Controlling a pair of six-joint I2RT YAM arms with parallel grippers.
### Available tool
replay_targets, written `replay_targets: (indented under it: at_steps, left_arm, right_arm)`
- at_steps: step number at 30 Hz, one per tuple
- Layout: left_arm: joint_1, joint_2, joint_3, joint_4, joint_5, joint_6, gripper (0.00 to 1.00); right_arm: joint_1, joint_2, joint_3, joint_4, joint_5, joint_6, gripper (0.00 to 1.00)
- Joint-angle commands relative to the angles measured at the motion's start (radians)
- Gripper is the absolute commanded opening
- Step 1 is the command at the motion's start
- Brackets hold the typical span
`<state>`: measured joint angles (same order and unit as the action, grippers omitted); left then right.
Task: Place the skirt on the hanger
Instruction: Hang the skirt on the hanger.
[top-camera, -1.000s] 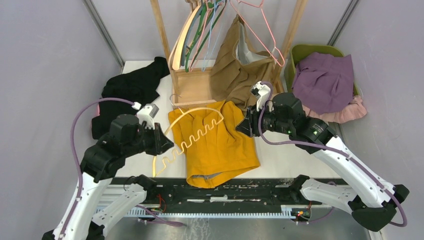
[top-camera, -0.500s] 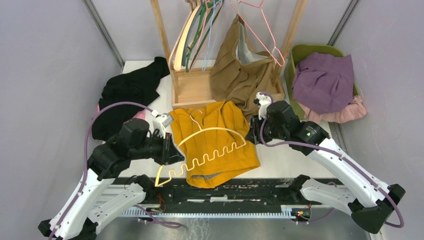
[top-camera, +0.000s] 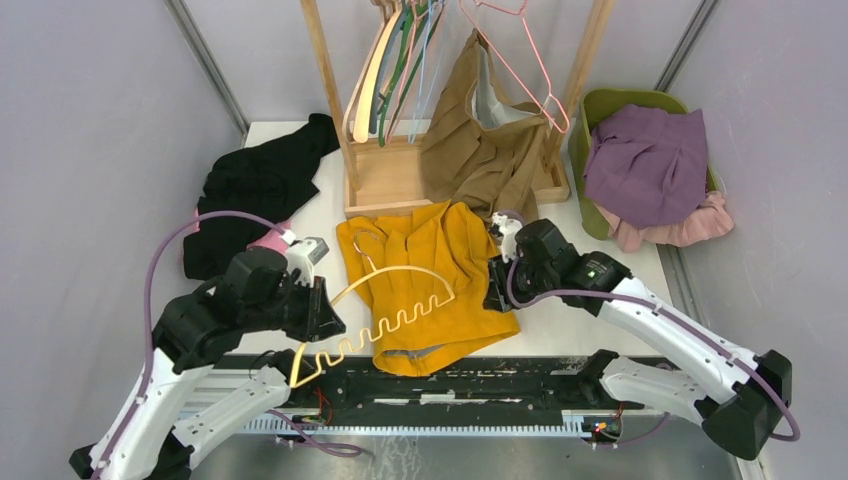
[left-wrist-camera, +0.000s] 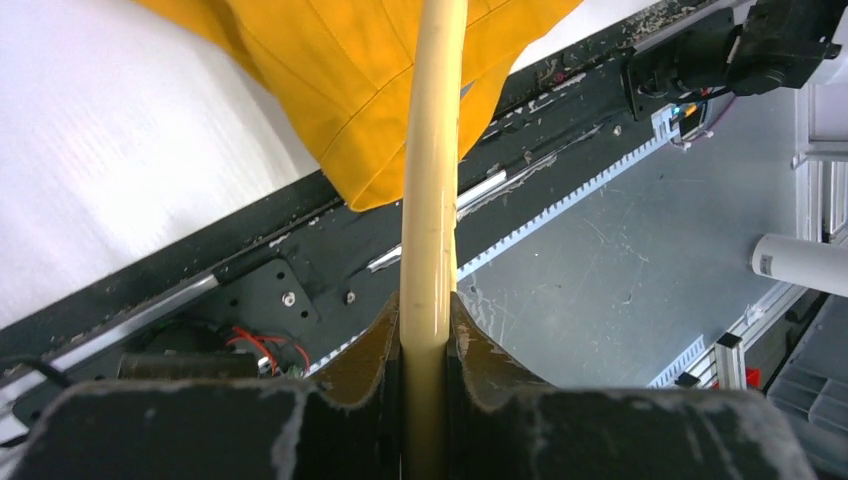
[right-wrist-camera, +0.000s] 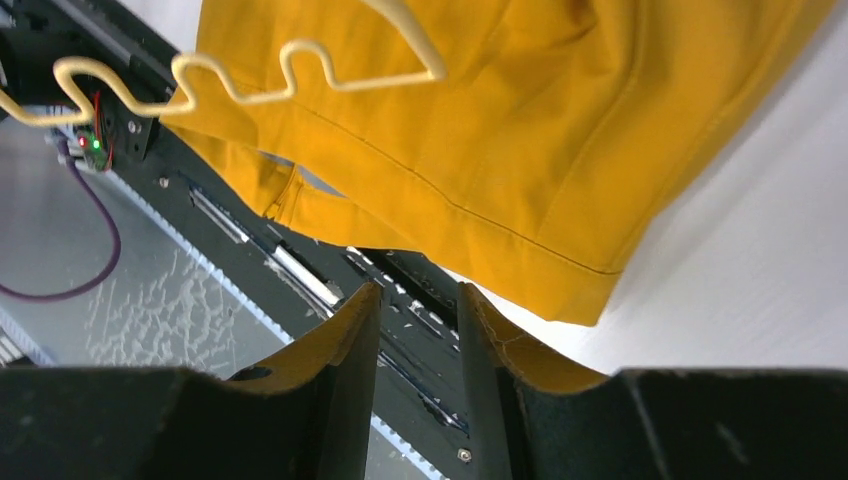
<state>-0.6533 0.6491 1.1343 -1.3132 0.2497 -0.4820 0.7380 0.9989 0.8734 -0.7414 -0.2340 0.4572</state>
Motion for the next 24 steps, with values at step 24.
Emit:
replay_targets:
  at_steps: [24]
  left_arm:
    - [-0.046,0.009,0.31,-0.15,-0.091,-0.314,0.03]
  right_arm:
    - [0.364,0.153,-0.363,0.93,0.175,-0.092,0.45]
